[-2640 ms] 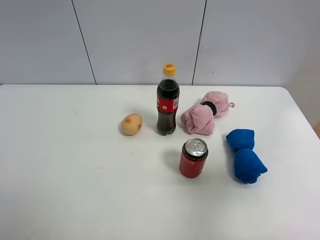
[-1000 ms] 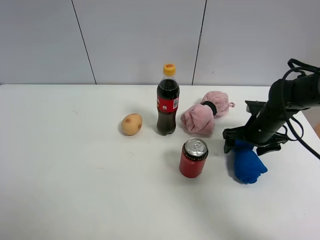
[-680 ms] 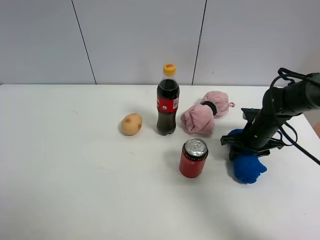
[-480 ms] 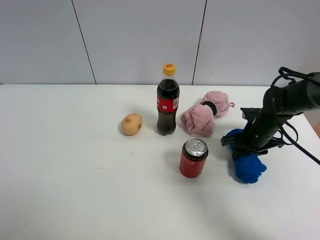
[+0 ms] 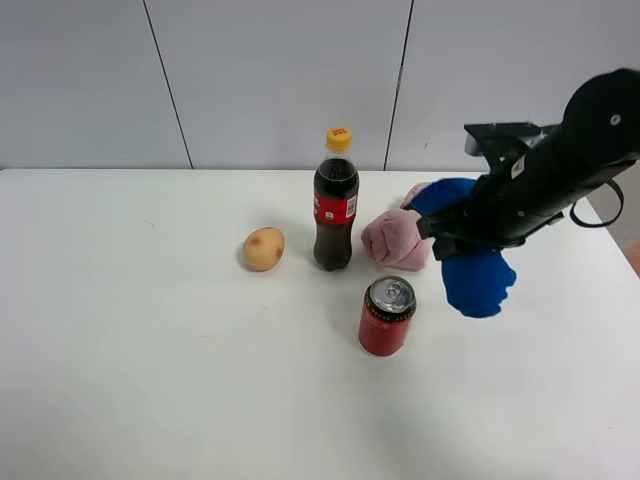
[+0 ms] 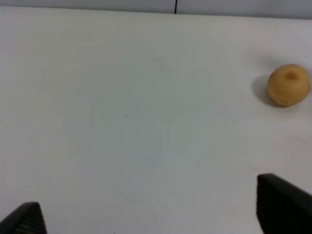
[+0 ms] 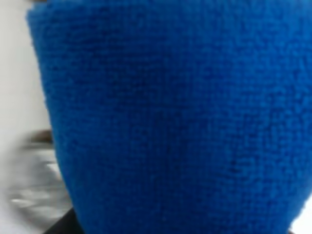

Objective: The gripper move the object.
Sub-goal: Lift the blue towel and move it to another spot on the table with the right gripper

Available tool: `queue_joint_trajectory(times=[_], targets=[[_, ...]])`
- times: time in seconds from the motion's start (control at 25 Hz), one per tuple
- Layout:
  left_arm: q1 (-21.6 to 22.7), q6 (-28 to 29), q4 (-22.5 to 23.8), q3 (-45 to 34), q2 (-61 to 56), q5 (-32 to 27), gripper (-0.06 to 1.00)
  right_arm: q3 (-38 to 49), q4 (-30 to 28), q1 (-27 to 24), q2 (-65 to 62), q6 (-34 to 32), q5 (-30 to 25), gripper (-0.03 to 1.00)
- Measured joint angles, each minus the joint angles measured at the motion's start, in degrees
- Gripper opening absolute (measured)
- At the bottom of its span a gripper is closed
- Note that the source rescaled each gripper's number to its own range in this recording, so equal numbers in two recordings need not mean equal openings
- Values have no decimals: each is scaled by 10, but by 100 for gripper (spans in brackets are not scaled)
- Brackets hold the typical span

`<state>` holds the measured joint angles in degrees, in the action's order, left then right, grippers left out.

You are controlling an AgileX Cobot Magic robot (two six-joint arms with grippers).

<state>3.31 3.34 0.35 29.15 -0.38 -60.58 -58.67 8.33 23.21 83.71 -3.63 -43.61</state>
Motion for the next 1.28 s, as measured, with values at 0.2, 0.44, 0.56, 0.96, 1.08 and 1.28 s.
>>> queue_joint_trajectory(times=[0.2,0.44,0.56,0.96,1.08,1.28], targets=[[0,0,0,0,0,0,100,-122,1,81,22,-22,-20,0],[0,0,0,0,0,0,100,-272,1,164,145,-28,-49,0],[0,0,0,0,0,0,100,-346,1,204,221,-25,-76,0],[0,0,0,0,0,0,100,-466,1,269,391,-15,-106,0],[0,0,0,0,0,0,100,-466,1,269,423,-14,-108,0],[0,0,0,0,0,0,100,-467,1,269,456,-11,-107,0]])
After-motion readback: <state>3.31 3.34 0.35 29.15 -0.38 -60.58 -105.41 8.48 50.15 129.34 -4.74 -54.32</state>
